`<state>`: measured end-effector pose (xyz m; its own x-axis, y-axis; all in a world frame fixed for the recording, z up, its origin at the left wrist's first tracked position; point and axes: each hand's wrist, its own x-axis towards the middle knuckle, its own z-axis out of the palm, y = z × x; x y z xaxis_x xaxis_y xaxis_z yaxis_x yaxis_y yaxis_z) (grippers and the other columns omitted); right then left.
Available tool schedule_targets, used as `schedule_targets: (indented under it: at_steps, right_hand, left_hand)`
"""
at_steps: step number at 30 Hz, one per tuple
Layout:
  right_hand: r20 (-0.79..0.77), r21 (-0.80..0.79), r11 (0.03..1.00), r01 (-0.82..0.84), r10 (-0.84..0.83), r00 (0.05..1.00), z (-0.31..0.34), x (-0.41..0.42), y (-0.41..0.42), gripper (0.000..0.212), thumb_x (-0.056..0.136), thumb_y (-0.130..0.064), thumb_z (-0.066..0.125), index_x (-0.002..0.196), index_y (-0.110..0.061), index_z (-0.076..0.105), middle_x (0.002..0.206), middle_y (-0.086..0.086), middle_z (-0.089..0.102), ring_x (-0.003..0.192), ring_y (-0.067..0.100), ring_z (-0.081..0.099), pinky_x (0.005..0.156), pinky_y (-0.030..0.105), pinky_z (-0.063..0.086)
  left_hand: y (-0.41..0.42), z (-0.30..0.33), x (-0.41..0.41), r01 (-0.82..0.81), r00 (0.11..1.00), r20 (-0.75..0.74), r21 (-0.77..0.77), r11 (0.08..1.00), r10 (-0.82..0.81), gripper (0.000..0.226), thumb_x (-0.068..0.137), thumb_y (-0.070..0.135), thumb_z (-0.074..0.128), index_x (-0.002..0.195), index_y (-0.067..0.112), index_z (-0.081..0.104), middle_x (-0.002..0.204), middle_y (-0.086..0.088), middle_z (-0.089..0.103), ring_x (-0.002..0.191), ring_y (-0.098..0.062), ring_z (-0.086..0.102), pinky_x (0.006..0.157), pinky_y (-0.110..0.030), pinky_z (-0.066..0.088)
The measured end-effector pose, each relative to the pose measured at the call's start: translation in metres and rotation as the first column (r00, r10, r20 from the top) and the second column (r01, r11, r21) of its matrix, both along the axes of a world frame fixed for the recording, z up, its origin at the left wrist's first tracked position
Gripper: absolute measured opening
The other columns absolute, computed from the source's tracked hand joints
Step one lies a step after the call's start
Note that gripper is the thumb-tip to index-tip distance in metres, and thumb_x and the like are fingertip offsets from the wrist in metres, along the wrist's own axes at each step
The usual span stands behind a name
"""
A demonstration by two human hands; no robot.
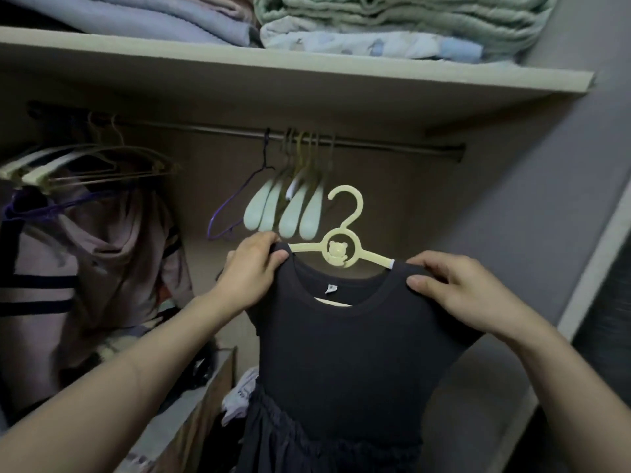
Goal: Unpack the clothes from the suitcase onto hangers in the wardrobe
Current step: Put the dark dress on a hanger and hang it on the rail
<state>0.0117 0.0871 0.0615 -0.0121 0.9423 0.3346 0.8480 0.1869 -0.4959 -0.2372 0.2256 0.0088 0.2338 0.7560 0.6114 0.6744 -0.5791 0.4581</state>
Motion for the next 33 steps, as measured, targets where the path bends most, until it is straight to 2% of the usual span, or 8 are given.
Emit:
schedule_targets:
  at_steps: [2,4,7,10,14,19,29,33]
  right_hand:
    - [-0.122,0.007,1.000,0.024,-0.022,0.992,0.006,0.009,-0.009,0.018,0.090,-0.013,0.058,0.099,-0.027,0.063,0.096,-0.009,0.068,0.092,0.006,0.060,0.086,0.025,0.044]
    - [-0.157,0.021,0.996,0.083,-0.079,0.984,0.015,0.018,-0.018,0.023,0.089,-0.012,0.059,0.099,-0.032,0.059,0.097,-0.002,0.067,0.094,0.012,0.060,0.090,0.030,0.044]
    - [-0.155,0.047,0.972,0.228,-0.219,0.963,0.027,0.026,-0.031,0.019,0.090,-0.014,0.057,0.097,-0.032,0.054,0.089,0.004,0.063,0.085,0.019,0.059,0.078,0.034,0.045]
    - [-0.112,0.131,0.908,0.398,-0.385,0.916,0.037,0.029,-0.034,0.018,0.092,-0.014,0.052,0.107,-0.024,0.049,0.087,0.004,0.059,0.078,0.016,0.054,0.063,0.028,0.041]
    - [0.035,0.224,0.831,0.509,-0.529,0.848,0.051,0.021,-0.010,0.021,0.091,-0.011,0.046,0.111,-0.016,0.045,0.098,0.006,0.054,0.099,0.033,0.053,0.073,0.030,0.035]
    - [0.039,0.216,0.769,0.601,-0.622,0.782,0.065,0.022,0.040,0.023,0.089,-0.007,0.044,0.112,-0.005,0.044,0.115,0.022,0.054,0.107,0.042,0.049,0.081,0.037,0.039]
    - [0.096,0.224,0.701,0.677,-0.707,0.701,0.089,0.053,0.106,0.028,0.087,-0.005,0.052,0.113,0.003,0.048,0.119,0.026,0.055,0.112,0.043,0.051,0.088,0.041,0.045]
    - [0.131,0.248,0.697,0.673,-0.712,0.689,0.090,0.065,0.132,0.038,0.088,-0.007,0.054,0.123,0.000,0.040,0.122,0.023,0.054,0.113,0.041,0.053,0.088,0.040,0.045]
  left_hand:
    - [0.003,0.005,0.018,0.052,0.998,0.024,-0.014,0.999,-0.052,0.019,0.093,0.020,0.049,0.105,0.007,0.055,0.106,-0.011,0.057,0.105,-0.030,0.050,0.092,-0.043,0.040]
    - [0.004,0.008,0.033,0.100,0.993,0.070,-0.032,0.994,-0.098,0.030,0.093,0.019,0.050,0.121,0.008,0.052,0.119,-0.011,0.054,0.115,-0.027,0.047,0.098,-0.037,0.036]
    - [0.004,0.004,0.052,0.138,0.983,0.118,0.006,0.990,-0.138,0.043,0.094,0.016,0.049,0.136,0.007,0.041,0.132,-0.011,0.047,0.125,-0.025,0.042,0.104,-0.034,0.032]
    - [0.000,0.001,0.068,0.163,0.970,0.165,0.111,0.980,-0.180,0.036,0.094,0.012,0.047,0.130,0.007,0.049,0.127,-0.008,0.053,0.120,-0.023,0.048,0.097,-0.029,0.036]
    - [0.003,0.011,0.091,0.256,0.951,0.136,0.160,0.953,-0.278,0.029,0.095,0.012,0.046,0.121,0.009,0.057,0.116,-0.004,0.058,0.109,-0.018,0.054,0.087,-0.024,0.039]
    - [0.016,0.028,0.108,0.318,0.937,0.105,0.150,0.936,-0.334,0.028,0.094,0.011,0.047,0.120,0.009,0.058,0.115,-0.002,0.058,0.109,-0.017,0.055,0.090,-0.025,0.041]
    - [0.040,0.045,0.118,0.336,0.941,-0.005,0.125,0.934,-0.338,0.025,0.094,0.014,0.047,0.114,0.016,0.062,0.110,0.001,0.059,0.103,-0.017,0.055,0.086,-0.029,0.044]
    - [0.051,0.040,0.124,0.354,0.934,-0.006,0.117,0.928,-0.356,0.026,0.093,0.014,0.047,0.115,0.018,0.061,0.109,0.003,0.059,0.103,-0.016,0.056,0.086,-0.030,0.045]
